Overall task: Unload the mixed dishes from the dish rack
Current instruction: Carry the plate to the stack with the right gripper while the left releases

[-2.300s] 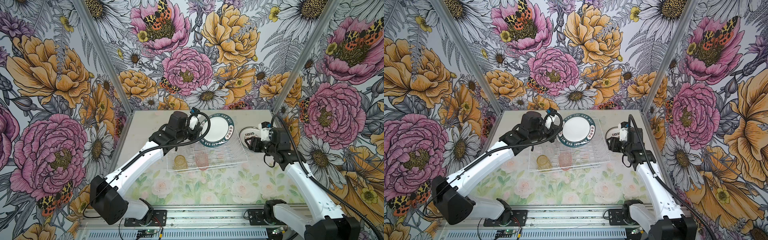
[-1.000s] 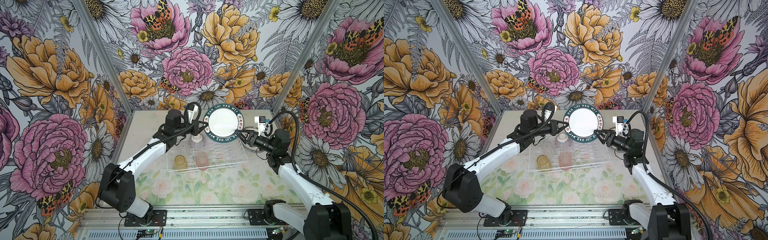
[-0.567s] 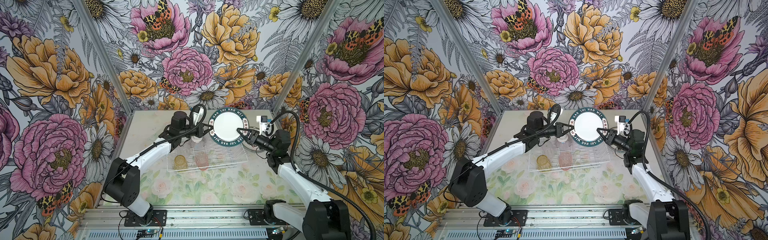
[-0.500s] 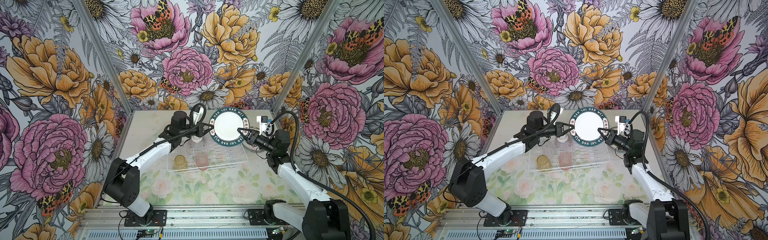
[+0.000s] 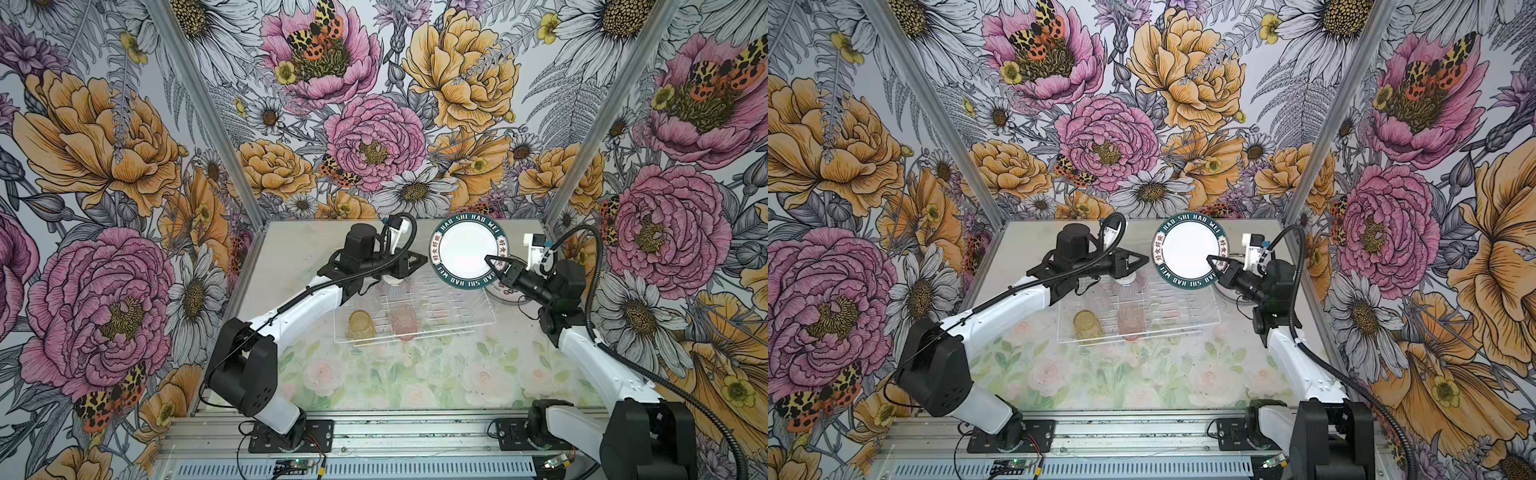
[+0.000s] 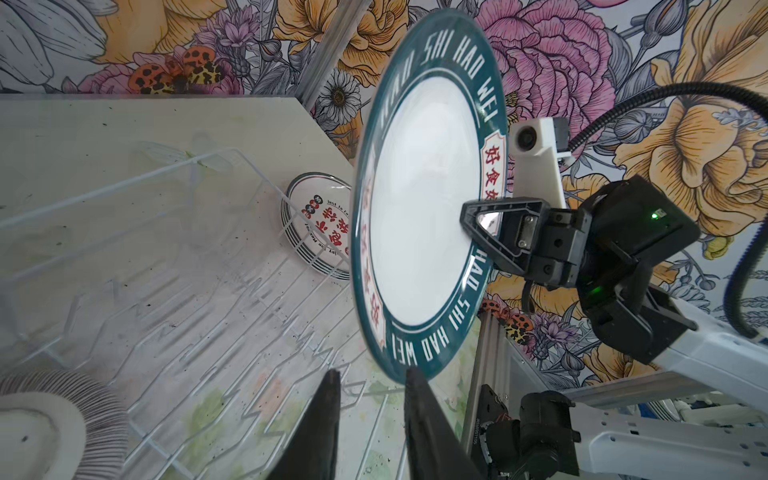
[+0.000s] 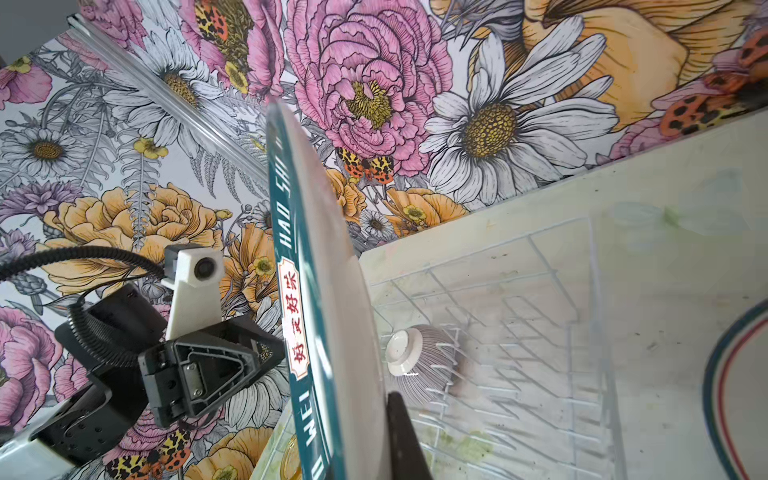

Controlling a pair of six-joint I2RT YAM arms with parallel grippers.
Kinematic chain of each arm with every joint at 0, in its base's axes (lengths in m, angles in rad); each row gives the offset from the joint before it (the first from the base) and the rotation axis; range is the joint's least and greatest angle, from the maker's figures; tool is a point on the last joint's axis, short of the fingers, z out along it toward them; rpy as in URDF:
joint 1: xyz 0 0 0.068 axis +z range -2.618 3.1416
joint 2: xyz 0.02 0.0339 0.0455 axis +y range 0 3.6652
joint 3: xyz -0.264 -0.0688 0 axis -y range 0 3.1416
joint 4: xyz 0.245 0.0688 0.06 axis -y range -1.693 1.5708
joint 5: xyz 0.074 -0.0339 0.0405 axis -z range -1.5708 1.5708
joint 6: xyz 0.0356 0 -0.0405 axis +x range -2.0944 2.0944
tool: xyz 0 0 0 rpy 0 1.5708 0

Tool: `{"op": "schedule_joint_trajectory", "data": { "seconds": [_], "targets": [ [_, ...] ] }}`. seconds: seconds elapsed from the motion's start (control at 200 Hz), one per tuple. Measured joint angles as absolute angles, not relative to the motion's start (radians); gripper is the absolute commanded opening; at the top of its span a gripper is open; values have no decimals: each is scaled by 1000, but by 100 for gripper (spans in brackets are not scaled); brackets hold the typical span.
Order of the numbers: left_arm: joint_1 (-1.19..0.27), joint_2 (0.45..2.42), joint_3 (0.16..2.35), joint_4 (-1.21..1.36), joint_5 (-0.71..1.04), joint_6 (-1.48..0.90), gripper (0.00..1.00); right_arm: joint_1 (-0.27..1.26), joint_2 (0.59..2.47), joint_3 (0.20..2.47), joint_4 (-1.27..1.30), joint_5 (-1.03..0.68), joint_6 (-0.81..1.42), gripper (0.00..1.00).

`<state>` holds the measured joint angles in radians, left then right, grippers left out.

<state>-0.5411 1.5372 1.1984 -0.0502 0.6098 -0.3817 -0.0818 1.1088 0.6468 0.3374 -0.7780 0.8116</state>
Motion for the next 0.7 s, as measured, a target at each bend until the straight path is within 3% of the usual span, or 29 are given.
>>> {"op": "schedule_joint_trajectory", "data": {
  "seconds": [0.42, 0.701],
  "targets": [
    [-546, 1327, 1152, -313, 311, -218, 31, -292, 1117, 647, 41, -623, 732, 0],
    [-538, 1272, 1084, -375, 233, -200, 31, -369, 1199, 652, -15, -553, 691, 0]
  ]
}}
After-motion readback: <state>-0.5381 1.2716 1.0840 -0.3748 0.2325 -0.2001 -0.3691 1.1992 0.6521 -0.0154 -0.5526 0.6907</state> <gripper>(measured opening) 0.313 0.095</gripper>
